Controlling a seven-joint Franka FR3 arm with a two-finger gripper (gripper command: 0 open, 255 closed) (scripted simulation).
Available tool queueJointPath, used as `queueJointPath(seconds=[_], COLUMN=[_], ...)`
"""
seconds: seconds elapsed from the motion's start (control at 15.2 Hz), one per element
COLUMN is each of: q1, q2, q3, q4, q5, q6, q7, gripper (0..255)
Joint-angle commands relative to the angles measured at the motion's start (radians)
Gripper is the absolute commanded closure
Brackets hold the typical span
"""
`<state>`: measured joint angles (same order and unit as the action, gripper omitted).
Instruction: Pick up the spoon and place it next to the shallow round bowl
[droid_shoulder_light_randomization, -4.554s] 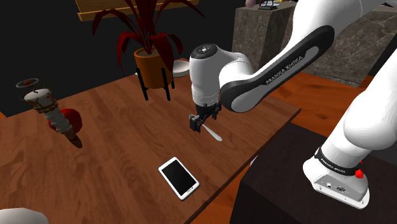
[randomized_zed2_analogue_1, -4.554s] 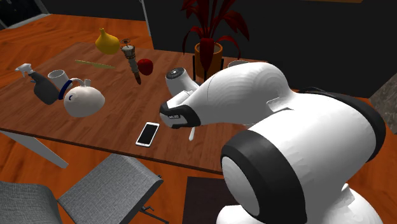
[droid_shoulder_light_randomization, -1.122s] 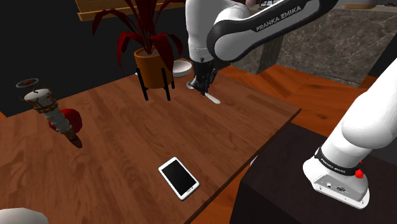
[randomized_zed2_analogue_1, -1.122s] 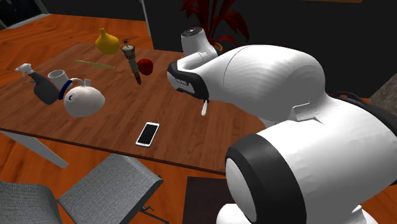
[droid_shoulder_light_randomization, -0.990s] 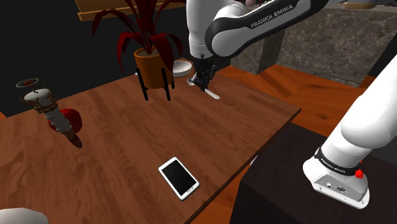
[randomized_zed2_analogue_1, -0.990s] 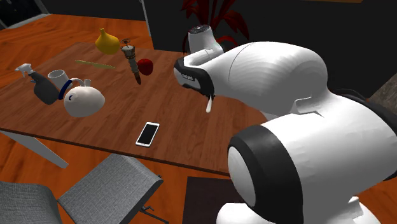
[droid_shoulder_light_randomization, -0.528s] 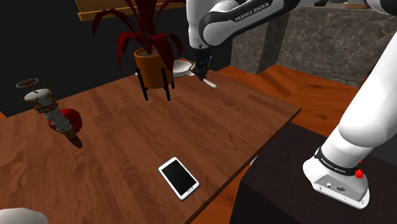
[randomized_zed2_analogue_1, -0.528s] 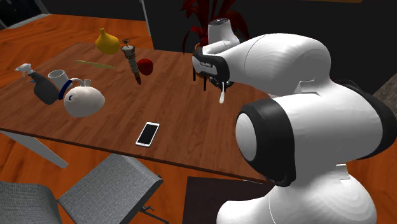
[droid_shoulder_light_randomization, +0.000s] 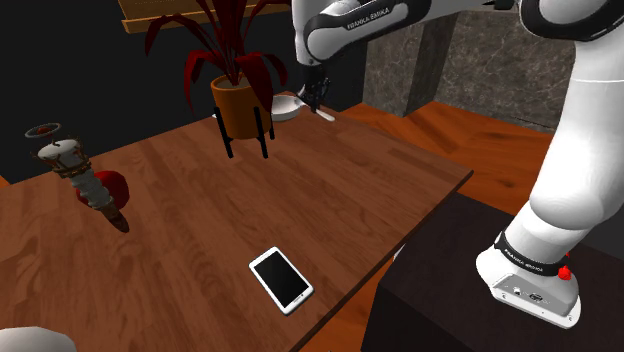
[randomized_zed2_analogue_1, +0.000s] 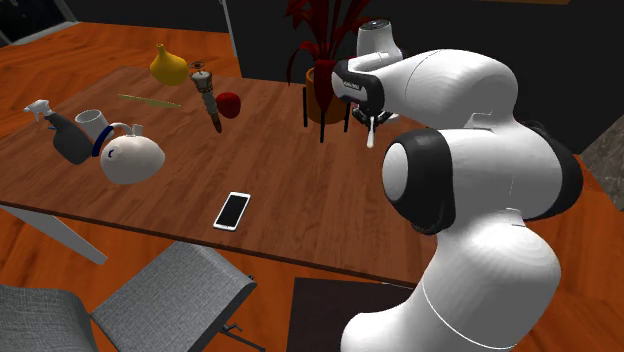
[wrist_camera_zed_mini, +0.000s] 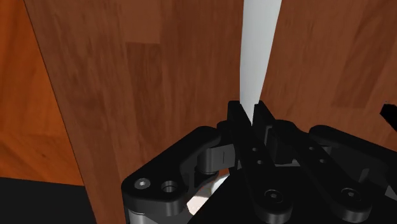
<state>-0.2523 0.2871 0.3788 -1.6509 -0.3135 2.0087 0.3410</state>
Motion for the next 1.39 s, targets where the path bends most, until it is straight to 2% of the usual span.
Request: queueJointPath(seconds=[0.0, 0.4, 0.59, 0.66, 1.32], q1=[-0.010, -0.014, -0.002, 0.010, -0.012], q2=[0.048, 0.254, 0.390, 0.464, 0.451], q3=[-0.013, -0.050, -0.070, -0.079, -0.082], q4=[0.071, 0.379, 0.601, 0.726, 0.569], q5=[-0.009, -0.040, -0.053, -0.059, -0.067], q6=[-0.020, -0.111, -0.188, -0.234, -0.095], q7=[-0.031, -0.124, -0.180, -0.208, -0.175], gripper=[255, 255, 255, 255, 255])
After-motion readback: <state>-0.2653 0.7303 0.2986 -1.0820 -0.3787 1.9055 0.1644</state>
